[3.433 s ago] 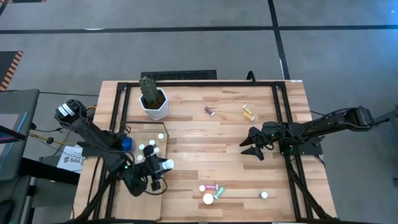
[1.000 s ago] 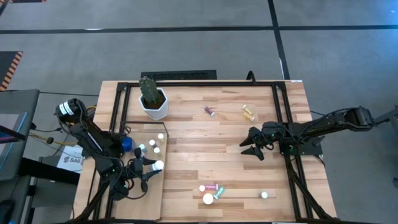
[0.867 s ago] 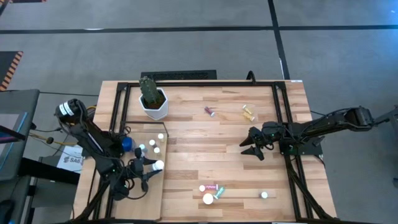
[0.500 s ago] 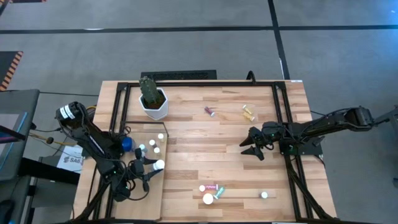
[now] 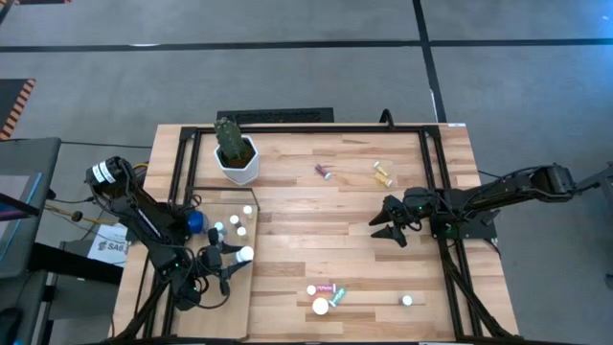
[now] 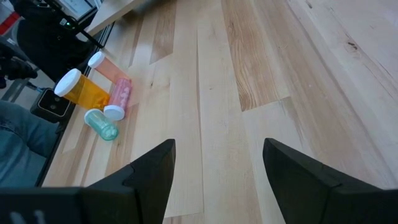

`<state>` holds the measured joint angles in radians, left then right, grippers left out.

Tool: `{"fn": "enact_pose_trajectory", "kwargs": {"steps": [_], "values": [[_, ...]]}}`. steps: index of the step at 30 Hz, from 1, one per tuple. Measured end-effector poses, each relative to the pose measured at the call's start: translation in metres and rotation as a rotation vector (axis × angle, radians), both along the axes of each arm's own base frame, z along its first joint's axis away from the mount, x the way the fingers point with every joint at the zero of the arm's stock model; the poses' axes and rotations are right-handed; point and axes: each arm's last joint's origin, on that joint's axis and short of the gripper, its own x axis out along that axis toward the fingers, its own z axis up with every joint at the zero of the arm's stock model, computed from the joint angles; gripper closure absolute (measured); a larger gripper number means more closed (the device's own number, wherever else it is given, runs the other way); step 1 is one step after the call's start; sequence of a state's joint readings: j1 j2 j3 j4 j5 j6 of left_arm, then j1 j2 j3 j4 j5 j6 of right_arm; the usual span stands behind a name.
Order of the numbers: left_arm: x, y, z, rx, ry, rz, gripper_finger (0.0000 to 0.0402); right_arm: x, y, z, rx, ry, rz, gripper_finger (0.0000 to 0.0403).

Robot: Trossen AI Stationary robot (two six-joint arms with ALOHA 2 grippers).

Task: Pick and place medicine bottles onto shelf by color
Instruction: Put the white pill bottle on the shelf

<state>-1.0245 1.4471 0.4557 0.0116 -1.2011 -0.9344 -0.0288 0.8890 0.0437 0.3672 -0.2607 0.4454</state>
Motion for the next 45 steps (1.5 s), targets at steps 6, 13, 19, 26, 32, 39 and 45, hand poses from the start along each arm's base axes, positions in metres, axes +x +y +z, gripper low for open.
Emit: {"fn": "enact_pose_trajectory", "kwargs": {"steps": [6, 13, 19, 26, 32, 39, 45], "values": [[-0.0001, -0.0002, -0.0003, 0.002, 0.015, -0.011, 0.0250, 0.0000, 0.0000, 0.0000, 0.000, 0.000, 0.000, 0.0138], [-0.0001, -0.0002, -0.0004, 0.002, 0.016, -0.012, 0.0250, 0.0000, 0.0000, 0.0000, 0.000, 0.000, 0.000, 0.0138], [-0.0001, -0.0003, -0.0004, 0.001, 0.016, -0.012, 0.0248, 0.0000, 0.0000, 0.0000, 0.000, 0.000, 0.000, 0.0138], [-0.0001, -0.0005, -0.0006, 0.011, 0.024, -0.021, 0.0217, 0.0000, 0.0000, 0.0000, 0.000, 0.000, 0.000, 0.0138], [-0.0001, -0.0005, -0.0007, 0.012, 0.027, -0.022, 0.0215, 0.0000, 0.0000, 0.0000, 0.000, 0.000, 0.000, 0.0138], [-0.0005, 0.0000, -0.0012, 0.019, 0.034, -0.024, 0.0214, 0.0000, 0.0000, 0.0000, 0.000, 0.000, 0.000, 0.0138], [-0.0007, 0.0003, -0.0013, 0.020, 0.034, -0.021, 0.0214, 0.0000, 0.0000, 0.0000, 0.000, 0.000, 0.000, 0.0138]]}}
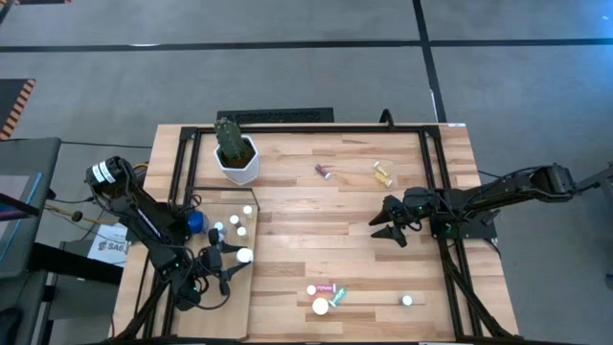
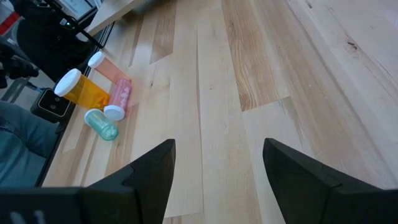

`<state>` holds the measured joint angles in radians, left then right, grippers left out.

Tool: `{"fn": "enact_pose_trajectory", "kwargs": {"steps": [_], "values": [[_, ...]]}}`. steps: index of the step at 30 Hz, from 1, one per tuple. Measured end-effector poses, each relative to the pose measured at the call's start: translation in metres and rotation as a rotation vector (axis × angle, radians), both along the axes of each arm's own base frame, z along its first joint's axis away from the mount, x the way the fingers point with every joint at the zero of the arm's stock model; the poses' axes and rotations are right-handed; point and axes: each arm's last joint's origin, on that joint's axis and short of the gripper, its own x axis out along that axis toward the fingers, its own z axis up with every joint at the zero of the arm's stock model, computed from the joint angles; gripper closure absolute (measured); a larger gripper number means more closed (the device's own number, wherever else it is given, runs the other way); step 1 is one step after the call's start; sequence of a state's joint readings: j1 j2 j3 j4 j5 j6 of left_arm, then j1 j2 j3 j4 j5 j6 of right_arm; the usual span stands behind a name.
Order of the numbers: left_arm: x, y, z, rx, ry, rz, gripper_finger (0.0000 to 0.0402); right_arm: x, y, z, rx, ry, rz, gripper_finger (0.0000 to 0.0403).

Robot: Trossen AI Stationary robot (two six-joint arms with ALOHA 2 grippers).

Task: Pick and place medicine bottles onto shelf by color
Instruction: Put the white pill bottle on the shelf

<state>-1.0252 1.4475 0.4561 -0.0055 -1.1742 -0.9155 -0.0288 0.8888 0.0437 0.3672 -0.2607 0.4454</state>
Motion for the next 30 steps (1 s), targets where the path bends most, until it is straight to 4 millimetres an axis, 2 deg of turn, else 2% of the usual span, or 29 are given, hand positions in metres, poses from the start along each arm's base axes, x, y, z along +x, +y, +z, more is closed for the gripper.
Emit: {"fn": "enact_pose_trajectory", "kwargs": {"steps": [6, 16, 20, 21, 23, 30], "values": [[0.000, 0.000, 0.002, -0.022, -0.016, 0.011, 0.0212, 0.000, 0.000, 0.000, 0.000, 0.000, 0.000, 0.0138], [-0.004, 0.005, 0.010, -0.076, 0.021, -0.014, 0.0185, 0.000, 0.000, 0.000, 0.000, 0.000, 0.000, 0.0138], [-0.006, 0.008, 0.014, -0.097, 0.031, -0.012, 0.0184, 0.000, 0.000, 0.000, 0.000, 0.000, 0.000, 0.0138], [-0.007, 0.009, 0.014, -0.149, 0.059, -0.020, 0.0184, 0.000, 0.000, 0.000, 0.000, 0.000, 0.000, 0.0138], [-0.010, 0.013, 0.012, -0.134, 0.117, -0.023, 0.0184, 0.000, 0.000, 0.000, 0.000, 0.000, 0.000, 0.0138], [-0.009, 0.012, 0.019, -0.180, 0.138, -0.007, 0.0199, 0.000, 0.000, 0.000, 0.000, -0.001, 0.000, 0.0138]]}}
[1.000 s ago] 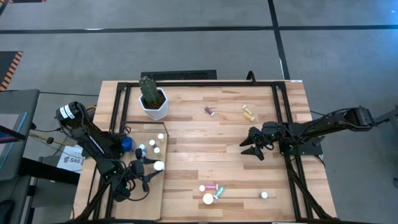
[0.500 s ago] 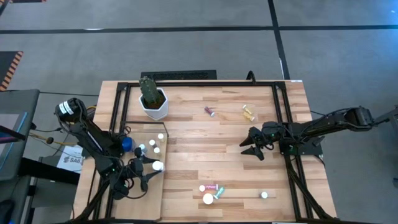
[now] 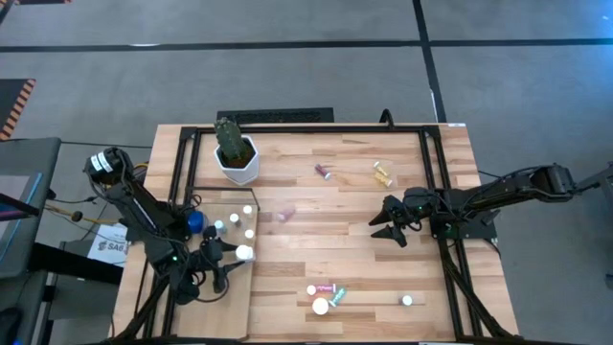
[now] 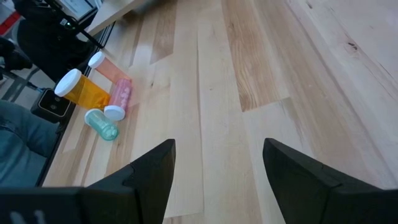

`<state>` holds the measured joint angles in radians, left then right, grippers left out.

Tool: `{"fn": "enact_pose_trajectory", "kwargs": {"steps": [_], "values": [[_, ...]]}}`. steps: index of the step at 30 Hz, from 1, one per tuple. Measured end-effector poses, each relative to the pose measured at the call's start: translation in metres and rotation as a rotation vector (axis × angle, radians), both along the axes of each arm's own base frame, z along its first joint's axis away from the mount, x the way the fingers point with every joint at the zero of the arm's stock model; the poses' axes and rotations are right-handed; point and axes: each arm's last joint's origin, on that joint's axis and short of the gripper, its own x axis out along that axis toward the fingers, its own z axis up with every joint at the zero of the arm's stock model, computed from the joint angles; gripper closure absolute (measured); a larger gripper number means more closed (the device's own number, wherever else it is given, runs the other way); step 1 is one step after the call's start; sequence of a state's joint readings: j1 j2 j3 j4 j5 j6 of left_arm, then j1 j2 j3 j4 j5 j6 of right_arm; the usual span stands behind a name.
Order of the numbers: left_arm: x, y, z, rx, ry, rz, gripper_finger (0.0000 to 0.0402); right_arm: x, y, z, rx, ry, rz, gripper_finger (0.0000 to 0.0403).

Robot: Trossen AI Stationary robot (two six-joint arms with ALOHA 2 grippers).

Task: Pick and place medicine bottles onto shelf by color
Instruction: Put the white pill bottle on the shelf

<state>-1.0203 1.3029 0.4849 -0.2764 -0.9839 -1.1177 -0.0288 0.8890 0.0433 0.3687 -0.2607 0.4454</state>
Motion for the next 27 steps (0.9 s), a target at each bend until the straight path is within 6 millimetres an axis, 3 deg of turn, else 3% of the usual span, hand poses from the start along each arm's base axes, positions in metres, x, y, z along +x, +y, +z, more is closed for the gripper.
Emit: {"fn": "enact_pose_trajectory", "kwargs": {"steps": [9, 21, 27], "values": [[-0.001, -0.003, 0.011, 0.007, -0.072, 0.012, 0.0204, 0.000, 0.000, 0.000, 0.000, 0.001, 0.000, 0.0138], [-0.002, 0.001, 0.069, 0.055, -0.050, -0.002, 0.0204, 0.000, 0.000, 0.000, 0.000, 0.004, 0.000, 0.0138], [0.022, 0.005, 0.101, 0.040, 0.036, -0.056, 0.0204, -0.001, 0.000, -0.001, 0.000, 0.013, 0.000, 0.0138]]}}
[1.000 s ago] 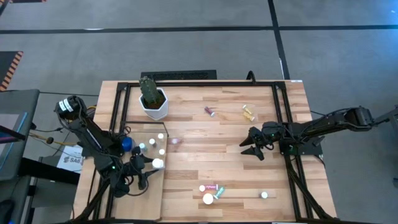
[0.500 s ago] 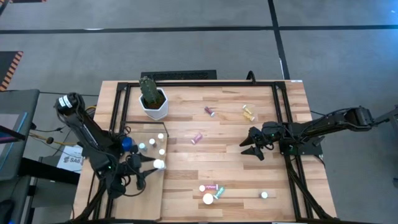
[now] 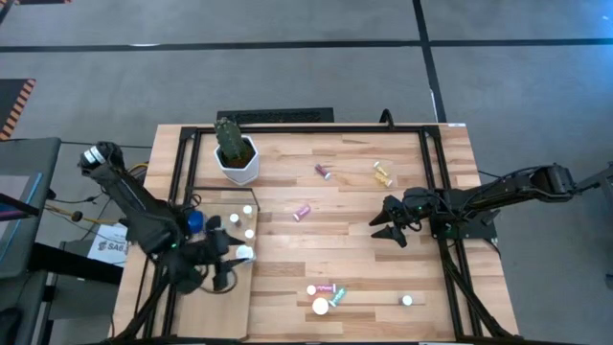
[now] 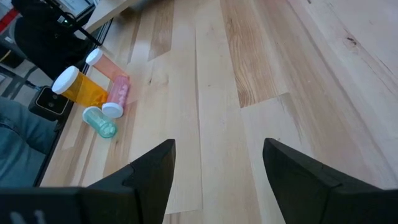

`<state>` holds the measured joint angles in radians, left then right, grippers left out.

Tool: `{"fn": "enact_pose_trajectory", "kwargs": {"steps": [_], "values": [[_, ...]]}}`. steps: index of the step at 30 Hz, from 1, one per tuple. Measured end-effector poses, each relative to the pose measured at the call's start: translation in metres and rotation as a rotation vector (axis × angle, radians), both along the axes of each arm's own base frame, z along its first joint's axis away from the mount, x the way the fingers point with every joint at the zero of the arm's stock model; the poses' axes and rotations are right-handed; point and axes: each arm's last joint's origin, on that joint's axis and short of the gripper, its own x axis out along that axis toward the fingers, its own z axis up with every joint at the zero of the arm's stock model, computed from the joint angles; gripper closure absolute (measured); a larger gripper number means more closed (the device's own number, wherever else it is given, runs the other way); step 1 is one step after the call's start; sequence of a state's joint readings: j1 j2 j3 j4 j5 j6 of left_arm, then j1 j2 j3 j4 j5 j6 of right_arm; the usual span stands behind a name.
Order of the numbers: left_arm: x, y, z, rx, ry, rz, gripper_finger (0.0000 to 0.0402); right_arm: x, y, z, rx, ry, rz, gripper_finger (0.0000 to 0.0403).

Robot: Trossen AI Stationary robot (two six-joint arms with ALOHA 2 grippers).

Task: Pick and place medicine bottles onto shelf by color
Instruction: Put the white pill bottle on the shelf

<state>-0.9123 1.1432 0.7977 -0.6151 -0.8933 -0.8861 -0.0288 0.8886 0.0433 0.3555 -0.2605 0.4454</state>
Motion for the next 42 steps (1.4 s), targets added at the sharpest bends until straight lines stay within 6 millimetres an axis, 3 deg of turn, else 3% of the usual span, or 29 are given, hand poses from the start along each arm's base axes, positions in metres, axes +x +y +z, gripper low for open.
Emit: {"fn": "enact_pose_trajectory", "kwargs": {"steps": [11, 17, 22, 30, 42], "values": [[0.066, 0.020, 0.027, -0.238, 0.233, -0.084, 0.0204, 0.000, 0.000, 0.000, 0.000, 0.003, 0.000, 0.0138], [0.100, 0.022, 0.014, -0.287, 0.427, -0.171, 0.0205, 0.000, 0.000, 0.000, 0.000, 0.004, 0.000, 0.0138], [0.118, 0.021, 0.003, -0.232, 0.630, -0.198, 0.0205, 0.000, 0.000, 0.000, 0.000, 0.005, 0.000, 0.0138], [0.135, 0.020, -0.011, -0.130, 0.817, -0.180, 0.0205, 0.000, 0.000, 0.000, 0.000, 0.005, 0.000, 0.0138], [0.121, 0.018, -0.014, -0.109, 0.959, -0.145, 0.0205, -0.001, 0.000, -0.001, 0.001, 0.015, 0.000, 0.0138]]}}
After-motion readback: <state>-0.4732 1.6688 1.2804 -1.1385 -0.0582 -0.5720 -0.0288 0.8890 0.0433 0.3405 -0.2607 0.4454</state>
